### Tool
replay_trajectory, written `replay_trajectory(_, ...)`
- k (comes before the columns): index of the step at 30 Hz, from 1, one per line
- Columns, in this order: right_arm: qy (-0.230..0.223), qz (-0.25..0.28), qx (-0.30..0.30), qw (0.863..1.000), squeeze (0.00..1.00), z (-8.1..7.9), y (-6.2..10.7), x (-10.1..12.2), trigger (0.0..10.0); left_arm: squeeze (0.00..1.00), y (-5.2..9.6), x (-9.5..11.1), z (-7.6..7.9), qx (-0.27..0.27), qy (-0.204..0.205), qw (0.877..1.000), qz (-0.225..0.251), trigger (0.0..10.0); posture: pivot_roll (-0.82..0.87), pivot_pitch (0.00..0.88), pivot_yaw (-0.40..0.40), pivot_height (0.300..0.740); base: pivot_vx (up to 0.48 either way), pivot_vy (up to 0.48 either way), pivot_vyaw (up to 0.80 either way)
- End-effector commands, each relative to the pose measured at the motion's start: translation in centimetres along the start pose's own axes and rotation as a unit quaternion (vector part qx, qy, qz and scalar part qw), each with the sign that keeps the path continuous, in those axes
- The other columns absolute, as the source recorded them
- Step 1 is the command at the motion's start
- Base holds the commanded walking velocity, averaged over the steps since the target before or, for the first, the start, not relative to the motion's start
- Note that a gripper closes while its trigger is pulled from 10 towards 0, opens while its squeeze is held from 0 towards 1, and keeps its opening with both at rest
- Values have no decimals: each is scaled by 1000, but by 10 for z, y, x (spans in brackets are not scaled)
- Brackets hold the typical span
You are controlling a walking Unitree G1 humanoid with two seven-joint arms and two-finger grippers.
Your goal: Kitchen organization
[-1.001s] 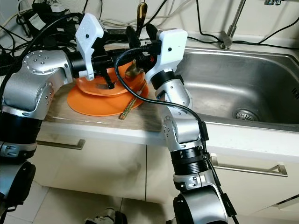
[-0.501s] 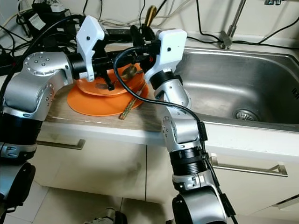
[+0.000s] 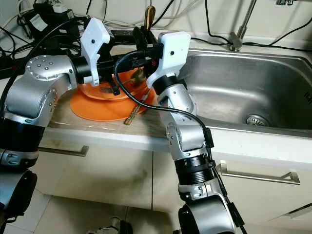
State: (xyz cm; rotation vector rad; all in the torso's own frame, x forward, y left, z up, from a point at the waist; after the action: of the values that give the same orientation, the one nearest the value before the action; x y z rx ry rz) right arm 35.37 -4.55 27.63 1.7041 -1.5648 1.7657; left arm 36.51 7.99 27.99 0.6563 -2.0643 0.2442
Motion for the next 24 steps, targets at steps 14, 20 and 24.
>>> replay_trajectory(14,17,8,-35,999,0,17,6,5,0,0,1,-8,-9,24,-26,999,-33,10000,8,11,55,707,0,0,0)
replay_trajectory(20,20,9,-33,999,0,16,5,6,0,1000,2,-11,-15,45,-31,998,-41,10000,8,12,52,707,0,0,0)
replay_trajectory(24,25,13,-31,999,0,15,4,8,0,1000,2,-12,-17,49,-31,997,-41,10000,8,11,50,707,0,0,0)
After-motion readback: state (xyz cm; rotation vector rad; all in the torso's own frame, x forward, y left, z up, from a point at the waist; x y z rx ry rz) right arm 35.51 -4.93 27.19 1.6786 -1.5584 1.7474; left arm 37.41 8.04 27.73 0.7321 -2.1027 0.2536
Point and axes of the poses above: a point about 5 cm out from each wrist's last joint towards the gripper, its own y axis pointing back from the gripper into the wrist, its own x axis along the axis of the wrist's last joint, z = x × y, the point moved 3 cm from there along -y, pointing out of the wrist towards the gripper, and after that the axes turned 13 degrees about -y, right-handed, at the moved point
